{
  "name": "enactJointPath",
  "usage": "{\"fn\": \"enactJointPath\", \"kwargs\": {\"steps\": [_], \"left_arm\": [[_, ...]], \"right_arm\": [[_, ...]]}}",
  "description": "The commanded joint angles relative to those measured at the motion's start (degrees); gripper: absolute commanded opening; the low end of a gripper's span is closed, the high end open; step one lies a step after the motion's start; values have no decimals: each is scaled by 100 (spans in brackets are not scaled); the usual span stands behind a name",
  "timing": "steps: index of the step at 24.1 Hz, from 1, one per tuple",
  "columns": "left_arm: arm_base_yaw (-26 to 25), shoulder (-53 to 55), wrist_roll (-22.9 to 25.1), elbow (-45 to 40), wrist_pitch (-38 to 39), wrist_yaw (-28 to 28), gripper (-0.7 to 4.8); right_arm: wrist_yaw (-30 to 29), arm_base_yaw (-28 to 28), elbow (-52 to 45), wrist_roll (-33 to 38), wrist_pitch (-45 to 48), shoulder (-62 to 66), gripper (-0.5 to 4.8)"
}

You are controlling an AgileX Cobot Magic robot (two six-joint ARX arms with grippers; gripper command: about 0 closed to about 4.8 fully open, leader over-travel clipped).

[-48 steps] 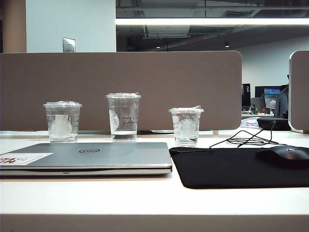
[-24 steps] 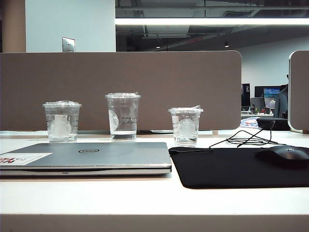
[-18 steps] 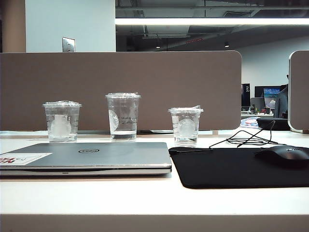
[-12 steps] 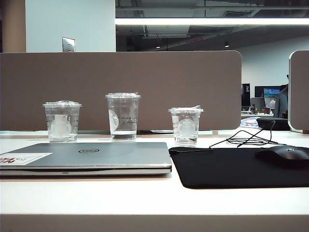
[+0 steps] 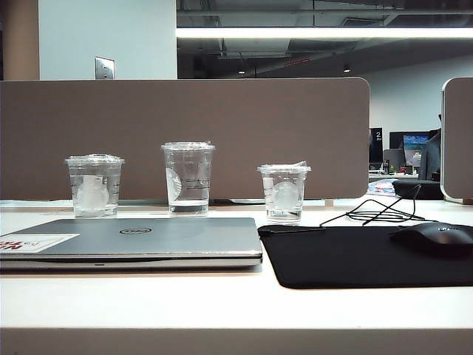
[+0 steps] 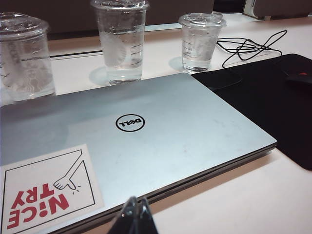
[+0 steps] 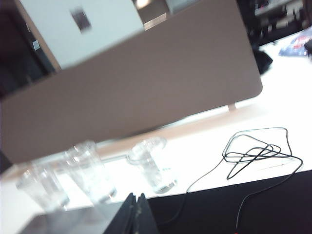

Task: Pick up the coffee cup on the right and place it on the right side of the laptop.

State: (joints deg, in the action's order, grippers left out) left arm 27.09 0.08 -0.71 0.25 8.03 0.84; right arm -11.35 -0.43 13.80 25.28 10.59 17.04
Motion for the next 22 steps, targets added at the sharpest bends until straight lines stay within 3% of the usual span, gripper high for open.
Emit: {"fn": "enactJointPath", "kwargs": {"steps": [1,2,4,7,8,15,22], "left_arm": [[-7,0,24,17,-37,0,-5],[-7,0,24,17,-35,0,-5],[-4,0,24,17,-42,0,-5],[-7,0,24,17,-46,0,-5],[-7,0,24,17,-46,0,-5],[-4,0,24,17,-85,0,-5],[-4,0,24,17,-83,-2,-5]], "right_arm": [[-588,13,507,-570,946,1158,0],[-734,15,699,-656,1130,1674,9],[-929,26,1040,-767,1314,2533,113],[-1069,170,1652,-1110,1370,4039,443],[-1067,238,1814,-1241,1370,4441,479],[-1204,1062,3338,-2612,1853,7670,479],[-776,1329,4260,-3473,2162,8972,479]]}}
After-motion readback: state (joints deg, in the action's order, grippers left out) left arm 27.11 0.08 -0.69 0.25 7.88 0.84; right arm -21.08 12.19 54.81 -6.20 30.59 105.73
